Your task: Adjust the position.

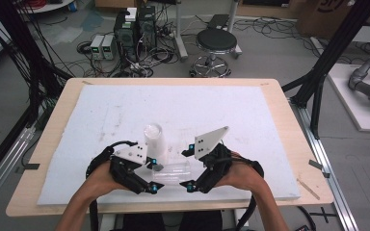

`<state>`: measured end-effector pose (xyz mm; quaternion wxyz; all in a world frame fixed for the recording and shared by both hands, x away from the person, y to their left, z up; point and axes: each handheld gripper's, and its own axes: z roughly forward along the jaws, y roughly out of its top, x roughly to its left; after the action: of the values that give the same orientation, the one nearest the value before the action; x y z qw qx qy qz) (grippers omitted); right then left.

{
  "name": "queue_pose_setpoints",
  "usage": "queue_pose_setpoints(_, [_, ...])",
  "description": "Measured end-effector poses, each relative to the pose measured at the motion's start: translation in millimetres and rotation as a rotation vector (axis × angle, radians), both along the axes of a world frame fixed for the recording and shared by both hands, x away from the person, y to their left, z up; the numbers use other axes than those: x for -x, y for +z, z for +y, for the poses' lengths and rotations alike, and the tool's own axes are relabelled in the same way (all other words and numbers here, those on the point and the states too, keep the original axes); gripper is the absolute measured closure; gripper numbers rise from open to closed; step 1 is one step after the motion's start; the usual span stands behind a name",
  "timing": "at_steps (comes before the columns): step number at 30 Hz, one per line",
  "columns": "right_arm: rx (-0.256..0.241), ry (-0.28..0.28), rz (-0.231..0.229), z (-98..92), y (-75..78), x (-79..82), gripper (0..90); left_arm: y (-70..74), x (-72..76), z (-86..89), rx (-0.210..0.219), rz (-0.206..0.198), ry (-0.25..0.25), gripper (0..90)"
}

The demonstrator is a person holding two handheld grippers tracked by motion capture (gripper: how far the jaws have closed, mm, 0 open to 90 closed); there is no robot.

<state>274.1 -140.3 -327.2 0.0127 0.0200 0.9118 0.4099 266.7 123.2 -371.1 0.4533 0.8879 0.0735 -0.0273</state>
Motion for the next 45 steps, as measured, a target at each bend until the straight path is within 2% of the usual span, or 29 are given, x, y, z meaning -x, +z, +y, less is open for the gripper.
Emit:
queue_pose_setpoints(7, [-0.076, -0.005, 0.003, -8.6, 0.0, -0.8, 12.5, -6.6, 2.8, 7.0, 0.046, 0.006, 0.028, 41.6])
queue_pose_setpoints(15, [-0.103, -0.011, 0.007, -12.9, -2.8, -2.0, 12.5, -10.9, 4.6, 13.5, 0.082, -0.001, 0.041, 41.6])
queue_pose_setpoints(29, [-0.238, -0.041, 0.033, -32.4, -12.8, -0.7, 12.5, -16.2, 7.2, 21.2, 0.309, -0.017, 0.082, 41.7])
queue_pose_setpoints(33, [-0.256, -0.046, 0.04, -36.4, -18.4, 0.6, 12.5, -19.9, 6.8, 21.4, 0.357, -0.019, 0.083, 41.7])
queue_pose_setpoints(34, [-0.256, -0.046, 0.04, -36.4, -18.4, 0.6, 12.5, -19.9, 6.8, 21.4, 0.357, -0.019, 0.083, 41.6])
queue_pose_setpoints(35, [-0.278, -0.052, 0.045, -39.3, -22.3, 1.0, 12.5, -21.3, 7.3, 20.6, 0.378, -0.021, 0.081, 41.6])
queue_pose_setpoints(38, [-0.304, -0.049, 0.043, -41.6, -25.7, 1.3, 12.6, -22.1, 8.1, 19.5, 0.386, -0.029, 0.081, 41.6])
queue_pose_setpoints(39, [-0.325, -0.05, 0.053, -43.7, -29.1, 1.4, 12.6, -22.5, 8.4, 18.6, 0.402, -0.031, 0.073, 41.6])
queue_pose_setpoints(45, [-0.366, -0.05, 0.071, -45.4, -40.4, 1.2, 12.6, -22.8, 9.7, 17.2, 0.453, -0.047, 0.077, 41.6])
